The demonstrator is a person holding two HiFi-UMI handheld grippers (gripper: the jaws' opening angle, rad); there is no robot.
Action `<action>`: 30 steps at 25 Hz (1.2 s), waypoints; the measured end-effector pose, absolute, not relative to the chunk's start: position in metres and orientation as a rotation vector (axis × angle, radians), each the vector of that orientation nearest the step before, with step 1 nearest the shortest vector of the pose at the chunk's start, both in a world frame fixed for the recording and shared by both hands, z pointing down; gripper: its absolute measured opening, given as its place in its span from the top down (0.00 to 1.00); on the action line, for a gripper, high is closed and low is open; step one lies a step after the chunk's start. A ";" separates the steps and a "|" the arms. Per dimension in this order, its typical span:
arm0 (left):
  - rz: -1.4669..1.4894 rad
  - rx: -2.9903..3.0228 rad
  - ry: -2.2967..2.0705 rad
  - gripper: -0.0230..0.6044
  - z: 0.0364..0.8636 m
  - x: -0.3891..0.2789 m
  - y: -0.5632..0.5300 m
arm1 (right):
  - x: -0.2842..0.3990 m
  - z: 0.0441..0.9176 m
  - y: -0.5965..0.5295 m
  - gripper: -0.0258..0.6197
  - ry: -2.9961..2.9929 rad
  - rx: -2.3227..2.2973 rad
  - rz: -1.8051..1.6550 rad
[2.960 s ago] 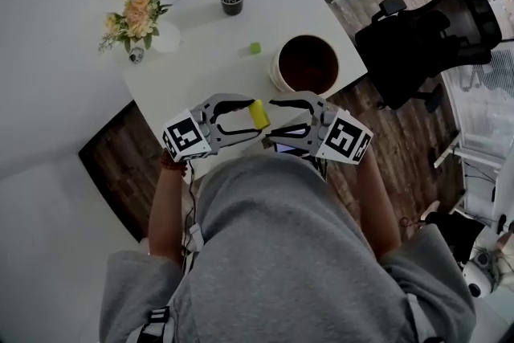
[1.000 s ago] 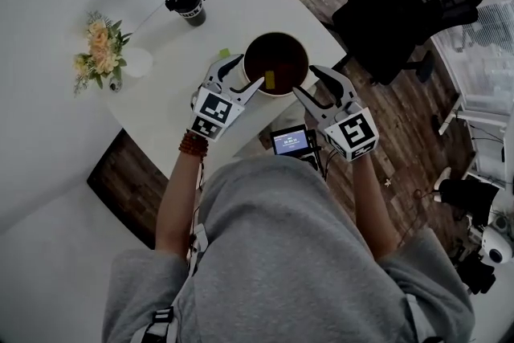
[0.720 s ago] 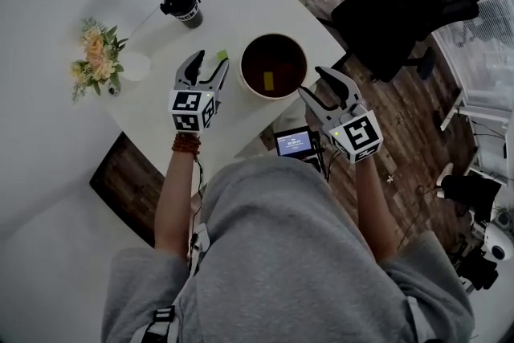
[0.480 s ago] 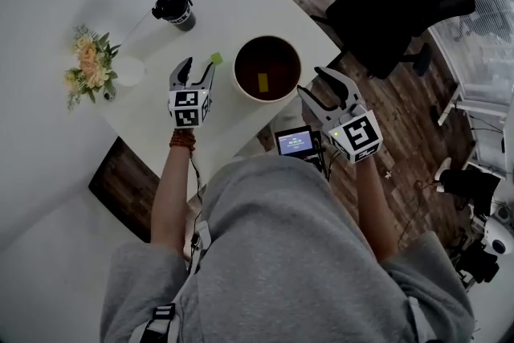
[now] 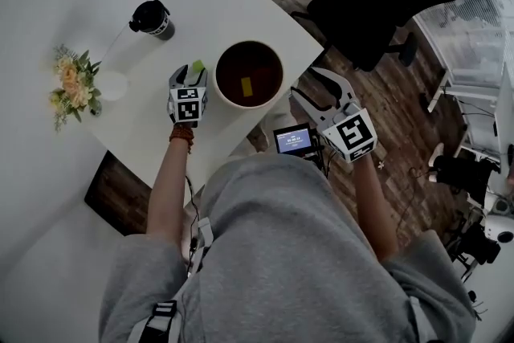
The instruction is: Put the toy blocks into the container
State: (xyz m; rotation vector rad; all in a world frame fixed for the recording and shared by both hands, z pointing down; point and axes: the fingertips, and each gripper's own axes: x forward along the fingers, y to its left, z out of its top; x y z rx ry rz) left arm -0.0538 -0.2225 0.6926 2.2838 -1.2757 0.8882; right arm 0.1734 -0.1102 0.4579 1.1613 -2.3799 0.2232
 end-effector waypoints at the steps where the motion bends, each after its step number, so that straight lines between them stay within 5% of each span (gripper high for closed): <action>1: 0.902 2.275 -1.271 0.60 0.698 -0.053 -0.224 | 0.175 0.458 -0.110 0.62 -2.374 1.164 0.226; 6: 0.961 2.243 -1.245 0.60 0.717 -0.052 -0.228 | 0.179 0.460 -0.108 0.62 -2.352 1.172 0.240; 9: 0.969 2.215 -1.253 0.69 0.719 -0.051 -0.226 | 0.182 0.460 -0.107 0.62 -2.351 1.173 0.239; 30: 0.708 2.242 -1.492 0.69 0.618 -0.123 -0.140 | 0.113 0.460 -0.105 0.63 -2.473 1.044 0.195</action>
